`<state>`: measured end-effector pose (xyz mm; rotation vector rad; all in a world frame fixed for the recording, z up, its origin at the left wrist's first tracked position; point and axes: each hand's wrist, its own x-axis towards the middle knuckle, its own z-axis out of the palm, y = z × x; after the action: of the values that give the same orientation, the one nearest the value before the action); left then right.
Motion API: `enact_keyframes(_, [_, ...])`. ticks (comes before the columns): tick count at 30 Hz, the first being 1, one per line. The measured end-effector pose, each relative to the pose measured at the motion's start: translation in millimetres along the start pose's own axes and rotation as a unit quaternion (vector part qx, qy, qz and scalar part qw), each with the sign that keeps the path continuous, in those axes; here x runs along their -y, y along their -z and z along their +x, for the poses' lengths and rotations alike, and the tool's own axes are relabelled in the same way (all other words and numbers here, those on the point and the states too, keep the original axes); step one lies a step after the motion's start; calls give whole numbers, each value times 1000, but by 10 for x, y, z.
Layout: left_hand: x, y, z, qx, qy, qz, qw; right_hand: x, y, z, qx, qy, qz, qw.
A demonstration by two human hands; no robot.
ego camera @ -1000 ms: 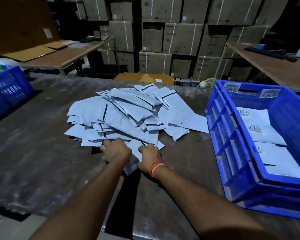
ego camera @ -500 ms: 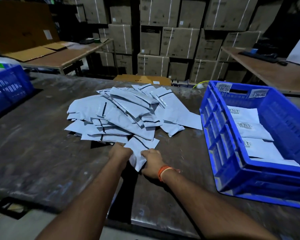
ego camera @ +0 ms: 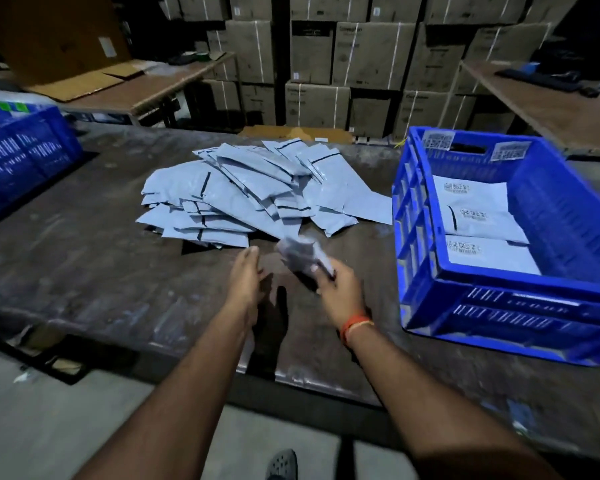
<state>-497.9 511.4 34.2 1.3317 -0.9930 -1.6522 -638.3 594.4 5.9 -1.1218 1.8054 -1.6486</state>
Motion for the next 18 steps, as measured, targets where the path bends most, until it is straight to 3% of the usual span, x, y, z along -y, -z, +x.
enact_keyframes(1, [48, 20, -19, 1, -21, 19, 1000, 80, 10, -14, -25, -77, 107, 991])
enact_keyframes(3, [141, 37, -69, 35, -34, 25, 998, 219, 7, -62, -51, -185, 289, 938])
enact_keyframes(7, [218, 35, -176, 99, -5, 13, 995, 244, 66, -179, -51, -281, 411, 866])
enact_keyframes(9, [242, 43, -128, 111, -22, 14, 993, 181, 101, -202, -52, -324, 389, 861])
enact_keyframes(12, [233, 115, -58, 95, -59, 80, 991, 48, 151, -207, -77, -351, 301, 883])
enact_keyframes(15, [245, 244, 90, 115, -91, 174, 974, -129, 255, -249, -95, -342, 124, 927])
enact_keyframes(18, [233, 306, 185, 103, -87, 251, 958, -260, 302, -324, -62, -333, -10, 941])
